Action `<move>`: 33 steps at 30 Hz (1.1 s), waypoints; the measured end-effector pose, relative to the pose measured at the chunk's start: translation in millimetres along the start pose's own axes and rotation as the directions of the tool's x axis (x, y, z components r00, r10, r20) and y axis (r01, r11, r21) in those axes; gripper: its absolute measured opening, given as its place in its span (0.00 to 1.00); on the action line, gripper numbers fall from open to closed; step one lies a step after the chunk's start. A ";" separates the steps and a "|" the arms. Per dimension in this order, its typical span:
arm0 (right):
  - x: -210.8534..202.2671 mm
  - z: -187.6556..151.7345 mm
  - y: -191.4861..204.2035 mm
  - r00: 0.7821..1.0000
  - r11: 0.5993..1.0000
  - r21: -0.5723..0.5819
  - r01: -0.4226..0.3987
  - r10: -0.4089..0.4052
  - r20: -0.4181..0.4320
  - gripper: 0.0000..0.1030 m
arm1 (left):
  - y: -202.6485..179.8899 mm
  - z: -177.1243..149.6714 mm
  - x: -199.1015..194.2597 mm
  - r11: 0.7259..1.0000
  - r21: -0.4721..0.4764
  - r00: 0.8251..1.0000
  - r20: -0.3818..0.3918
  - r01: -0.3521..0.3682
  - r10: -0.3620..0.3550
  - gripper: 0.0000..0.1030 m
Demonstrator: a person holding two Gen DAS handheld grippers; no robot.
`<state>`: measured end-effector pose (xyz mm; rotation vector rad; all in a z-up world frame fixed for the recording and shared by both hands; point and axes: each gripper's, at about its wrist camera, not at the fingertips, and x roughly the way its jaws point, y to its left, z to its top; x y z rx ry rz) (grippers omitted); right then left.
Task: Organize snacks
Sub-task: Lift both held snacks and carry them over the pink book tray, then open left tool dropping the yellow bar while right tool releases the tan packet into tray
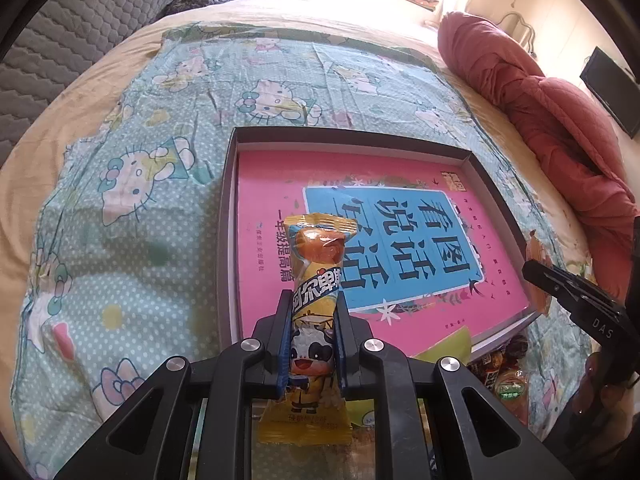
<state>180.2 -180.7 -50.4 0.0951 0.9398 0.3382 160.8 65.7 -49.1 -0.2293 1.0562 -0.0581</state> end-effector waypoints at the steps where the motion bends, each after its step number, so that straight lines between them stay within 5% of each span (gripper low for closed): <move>1: 1.2 -0.7 -0.4 1.000 1.000 0.000 0.004 -0.004 -0.004 0.21 | -0.4 -0.4 2.4 1.000 -0.001 1.000 -0.006 0.003 -0.003 0.17; 9: 14.2 -7.5 -4.4 0.998 0.999 -0.012 0.042 -0.042 -0.053 0.22 | -3.8 -3.6 11.9 1.000 0.012 1.000 -0.023 0.012 -0.012 0.17; 33: 19.3 -10.6 -10.7 0.985 0.984 -0.052 0.169 -0.170 -0.020 0.23 | -0.9 -5.1 13.5 1.000 0.015 0.999 -0.028 0.021 -0.020 0.23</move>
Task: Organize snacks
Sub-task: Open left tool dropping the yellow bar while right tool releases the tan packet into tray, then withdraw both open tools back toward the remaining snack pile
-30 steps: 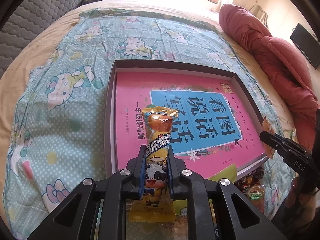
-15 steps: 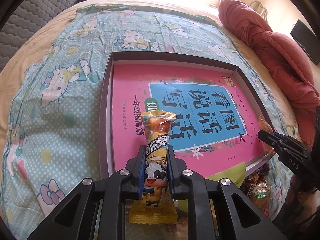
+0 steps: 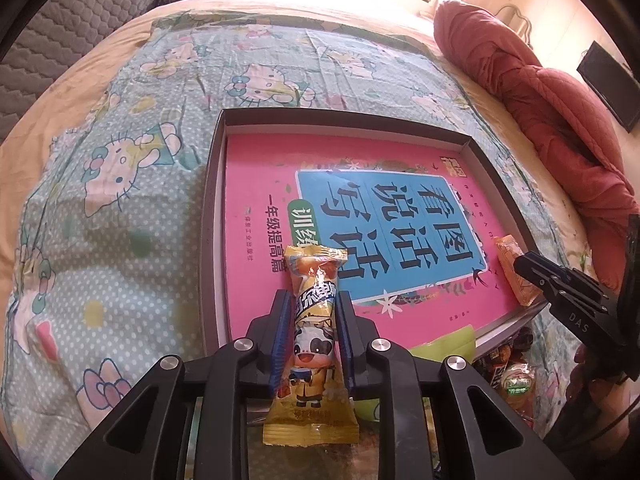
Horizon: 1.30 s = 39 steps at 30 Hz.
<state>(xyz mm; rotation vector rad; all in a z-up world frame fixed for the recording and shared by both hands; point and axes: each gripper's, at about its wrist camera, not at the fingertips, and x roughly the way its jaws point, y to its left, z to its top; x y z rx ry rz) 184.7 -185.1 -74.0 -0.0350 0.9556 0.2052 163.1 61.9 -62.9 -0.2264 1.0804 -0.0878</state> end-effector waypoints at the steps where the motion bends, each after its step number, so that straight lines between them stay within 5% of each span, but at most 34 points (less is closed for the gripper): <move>1: -0.1 0.2 -0.2 1.000 1.000 0.003 -0.002 0.002 -0.001 0.23 | 0.2 0.5 -0.7 1.000 0.001 1.000 0.003 -0.003 0.003 0.24; 14: -10.0 3.6 -9.0 0.999 0.999 0.045 -0.030 0.029 0.025 0.30 | 7.3 5.7 -25.8 1.000 -0.007 0.998 0.059 -0.007 0.008 0.34; 21: -13.5 4.0 -12.9 0.999 0.997 0.065 -0.034 0.032 0.034 0.31 | 9.1 -5.1 -20.4 0.997 0.060 0.998 -0.016 -0.055 0.056 0.34; 29: -13.6 3.4 -13.6 0.999 0.996 0.072 -0.042 0.040 0.032 0.31 | 7.3 -4.8 -12.3 0.989 0.104 0.994 -0.007 -0.109 0.111 0.34; 39: -20.4 6.2 -16.0 0.996 0.994 0.086 -0.072 0.068 0.058 0.38 | 14.6 3.0 -16.2 0.997 0.031 0.996 0.054 -0.076 0.074 0.36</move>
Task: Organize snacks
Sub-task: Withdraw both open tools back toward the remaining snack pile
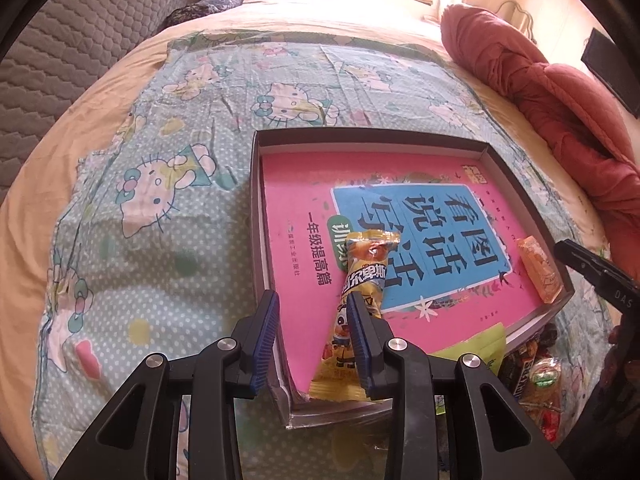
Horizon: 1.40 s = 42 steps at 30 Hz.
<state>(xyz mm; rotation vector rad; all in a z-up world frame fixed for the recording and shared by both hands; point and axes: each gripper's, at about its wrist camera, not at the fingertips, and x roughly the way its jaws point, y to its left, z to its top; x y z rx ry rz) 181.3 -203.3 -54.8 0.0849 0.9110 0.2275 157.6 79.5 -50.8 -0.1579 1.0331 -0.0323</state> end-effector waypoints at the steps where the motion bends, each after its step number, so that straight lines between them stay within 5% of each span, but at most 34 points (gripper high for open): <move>1: -2.3 1.0 0.4 1.000 1.000 -0.001 -0.004 0.004 0.009 0.41 | 1.7 1.6 -4.3 1.000 -0.013 1.000 0.013 0.010 -0.009 0.43; 4: -10.5 4.3 2.4 0.999 1.000 -0.002 -0.019 0.019 0.040 0.47 | 5.4 5.3 -15.8 0.999 -0.045 0.999 0.040 0.027 -0.025 0.58; 18: -55.7 -1.0 4.2 0.991 0.999 -0.004 -0.047 0.047 0.122 0.59 | 3.2 -8.8 -62.1 0.997 -0.061 0.994 0.100 0.041 -0.035 0.66; 27: -76.7 -17.5 16.1 0.992 0.998 -0.012 -0.061 0.062 0.112 0.68 | -17.2 -35.2 -74.2 1.000 -0.015 0.997 0.071 0.005 -0.004 0.67; 42: -94.5 -45.9 34.6 0.993 0.996 -0.060 -0.063 0.069 0.092 0.68 | -23.0 -62.6 -87.7 1.000 -0.019 0.999 0.028 0.022 -0.021 0.67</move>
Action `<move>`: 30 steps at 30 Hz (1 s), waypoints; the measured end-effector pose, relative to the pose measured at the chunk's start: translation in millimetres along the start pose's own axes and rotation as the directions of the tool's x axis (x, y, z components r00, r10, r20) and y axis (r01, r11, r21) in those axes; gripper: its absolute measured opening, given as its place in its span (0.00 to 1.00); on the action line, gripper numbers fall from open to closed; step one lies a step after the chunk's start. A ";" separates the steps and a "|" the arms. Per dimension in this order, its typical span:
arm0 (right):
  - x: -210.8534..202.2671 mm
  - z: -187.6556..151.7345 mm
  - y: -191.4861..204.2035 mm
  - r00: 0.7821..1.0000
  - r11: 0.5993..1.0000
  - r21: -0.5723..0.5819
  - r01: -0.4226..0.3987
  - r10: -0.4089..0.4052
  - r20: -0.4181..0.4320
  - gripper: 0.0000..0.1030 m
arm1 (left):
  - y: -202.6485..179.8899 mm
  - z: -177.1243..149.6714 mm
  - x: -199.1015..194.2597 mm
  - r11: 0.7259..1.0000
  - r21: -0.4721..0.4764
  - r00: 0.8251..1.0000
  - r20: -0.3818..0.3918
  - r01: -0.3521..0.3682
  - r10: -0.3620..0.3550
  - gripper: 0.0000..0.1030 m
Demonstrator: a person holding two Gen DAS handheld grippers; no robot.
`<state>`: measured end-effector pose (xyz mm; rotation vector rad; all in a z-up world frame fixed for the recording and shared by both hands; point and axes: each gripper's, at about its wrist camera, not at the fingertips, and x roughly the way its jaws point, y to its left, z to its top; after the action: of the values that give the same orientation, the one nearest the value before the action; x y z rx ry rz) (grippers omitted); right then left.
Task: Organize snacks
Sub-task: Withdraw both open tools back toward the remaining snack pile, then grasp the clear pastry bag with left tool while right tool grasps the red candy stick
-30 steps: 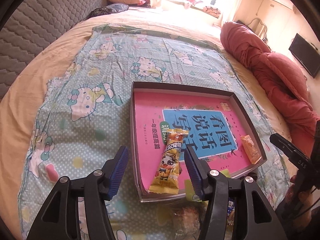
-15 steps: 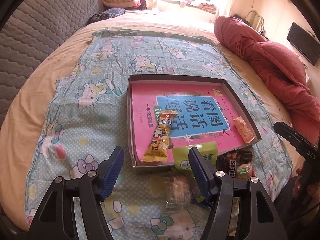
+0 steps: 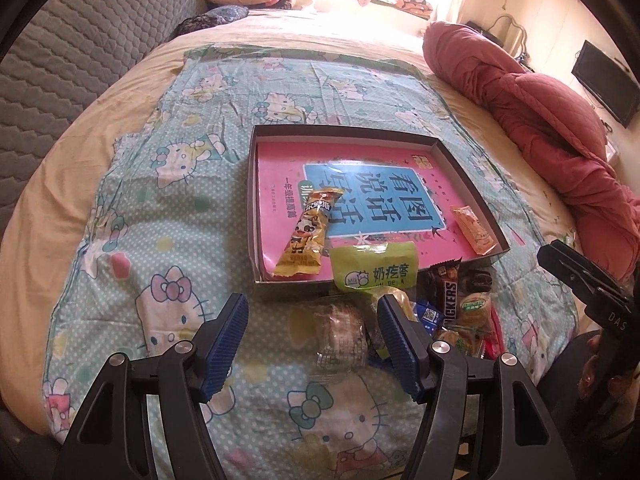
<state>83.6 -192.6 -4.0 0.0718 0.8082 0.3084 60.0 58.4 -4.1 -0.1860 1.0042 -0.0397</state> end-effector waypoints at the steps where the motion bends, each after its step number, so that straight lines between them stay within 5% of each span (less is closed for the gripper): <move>1: -0.6 -1.7 0.2 1.000 1.000 0.002 0.003 -0.003 -0.004 0.68 | -0.5 -1.7 -0.6 1.000 0.001 1.000 -0.004 0.001 -0.001 0.67; 17: -5.1 -24.3 0.9 0.997 0.999 0.032 0.000 0.002 -0.074 0.69 | -12.0 -28.2 12.0 0.999 0.031 0.994 -0.106 0.044 -0.041 0.67; 30: 17.5 -58.5 -1.0 0.968 0.998 0.057 0.040 -0.025 -0.250 0.69 | -13.1 -37.7 38.7 0.997 0.030 0.982 -0.178 0.069 -0.063 0.67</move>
<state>53.0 -191.5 -56.8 0.0783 1.0683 0.2643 49.8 35.7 -53.7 -0.1853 1.1737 -0.1367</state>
